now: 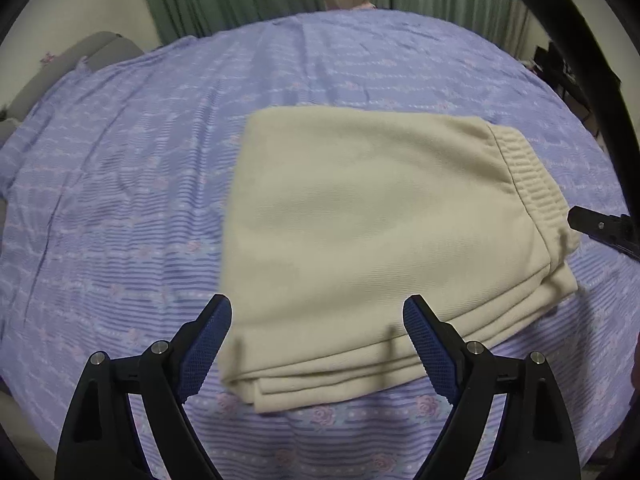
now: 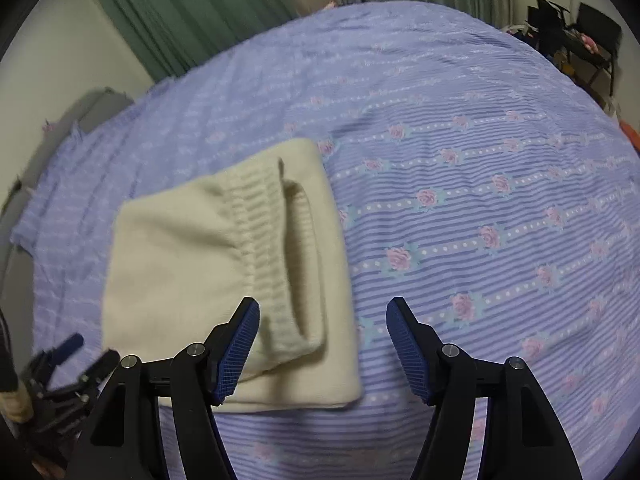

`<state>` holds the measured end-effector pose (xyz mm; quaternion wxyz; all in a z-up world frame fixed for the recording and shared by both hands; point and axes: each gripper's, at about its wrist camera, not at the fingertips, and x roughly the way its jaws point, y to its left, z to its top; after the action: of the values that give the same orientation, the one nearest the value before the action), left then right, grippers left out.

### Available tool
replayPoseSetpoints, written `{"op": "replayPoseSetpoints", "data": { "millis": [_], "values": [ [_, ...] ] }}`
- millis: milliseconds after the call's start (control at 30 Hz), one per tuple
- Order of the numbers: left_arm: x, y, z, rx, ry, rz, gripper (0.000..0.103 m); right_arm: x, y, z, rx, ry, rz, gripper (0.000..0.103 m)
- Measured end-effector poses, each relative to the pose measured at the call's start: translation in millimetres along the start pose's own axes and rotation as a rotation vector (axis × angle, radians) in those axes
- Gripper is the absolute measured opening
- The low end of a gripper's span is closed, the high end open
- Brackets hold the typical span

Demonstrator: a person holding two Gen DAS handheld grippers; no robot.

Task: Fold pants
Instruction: 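Grasp the waistband edge of the folded stack with the right gripper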

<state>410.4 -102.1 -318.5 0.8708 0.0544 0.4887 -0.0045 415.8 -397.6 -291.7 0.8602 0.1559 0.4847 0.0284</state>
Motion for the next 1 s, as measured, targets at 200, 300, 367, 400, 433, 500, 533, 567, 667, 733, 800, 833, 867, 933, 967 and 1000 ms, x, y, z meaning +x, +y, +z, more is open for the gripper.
{"op": "replayPoseSetpoints", "data": {
  "millis": [200,300,367,400,433,500,533,567,667,733,800,833,867,933,967,1000],
  "values": [
    [-1.8,13.5,-4.0,-0.061,-0.008,0.030,0.090,15.4,6.0,-12.3,0.068,-0.011,0.029,0.077],
    [1.6,12.9,-5.1,-0.062,0.002,0.036,0.090,30.6,7.1,-15.3,0.073,0.021,0.022,0.077],
    [3.2,12.2,-5.1,-0.066,0.001,0.037,0.090,38.5,7.3,-16.5,0.072,0.036,0.024,0.078],
    [5.0,12.5,-3.8,-0.070,0.001,0.038,0.090,42.1,6.8,-16.3,0.070,0.043,0.028,0.078],
    [6.0,13.2,-2.9,-0.071,0.001,0.037,0.090,45.2,6.0,-16.2,0.070,0.050,0.031,0.078],
    [10.0,13.9,-0.3,-0.072,0.003,0.037,0.090,51.4,3.2,-15.5,0.077,0.061,0.044,0.079],
    [11.6,14.0,0.7,-0.071,0.008,0.038,0.090,54.6,1.9,-15.3,0.080,0.070,0.040,0.079],
    [13.4,14.0,1.6,-0.071,0.009,0.037,0.090,57.2,0.9,-15.1,0.082,0.076,0.040,0.080],
    [17.7,14.0,2.9,-0.070,0.017,0.038,0.090,62.3,-2.5,-17.3,0.089,0.085,0.053,0.080],
    [19.2,14.0,2.8,-0.071,0.019,0.036,0.090,64.2,-4.9,-18.5,0.096,0.089,0.067,0.080],
    [20.3,14.3,1.8,-0.066,0.020,0.038,0.090,67.4,-8.5,-18.2,0.112,0.105,0.091,0.080],
    [20.7,14.9,1.4,-0.064,0.020,0.039,0.090,69.0,-10.7,-17.7,0.123,0.112,0.105,0.080],
    [21.0,15.3,0.9,-0.064,0.020,0.039,0.090,70.9,-12.8,-17.7,0.137,0.120,0.119,0.080],
    [22.4,18.2,-0.3,-0.066,0.024,0.041,0.090,75.6,-17.1,-17.8,0.166,0.133,0.160,0.080],
    [23.1,19.7,-1.1,-0.068,0.028,0.044,0.090,77.6,-18.0,-18.1,0.170,0.136,0.167,0.080],
    [23.3,20.9,-1.9,-0.071,0.030,0.046,0.090,76.9,-17.5,-19.3,0.170,0.136,0.172,0.080]
  ]
}}
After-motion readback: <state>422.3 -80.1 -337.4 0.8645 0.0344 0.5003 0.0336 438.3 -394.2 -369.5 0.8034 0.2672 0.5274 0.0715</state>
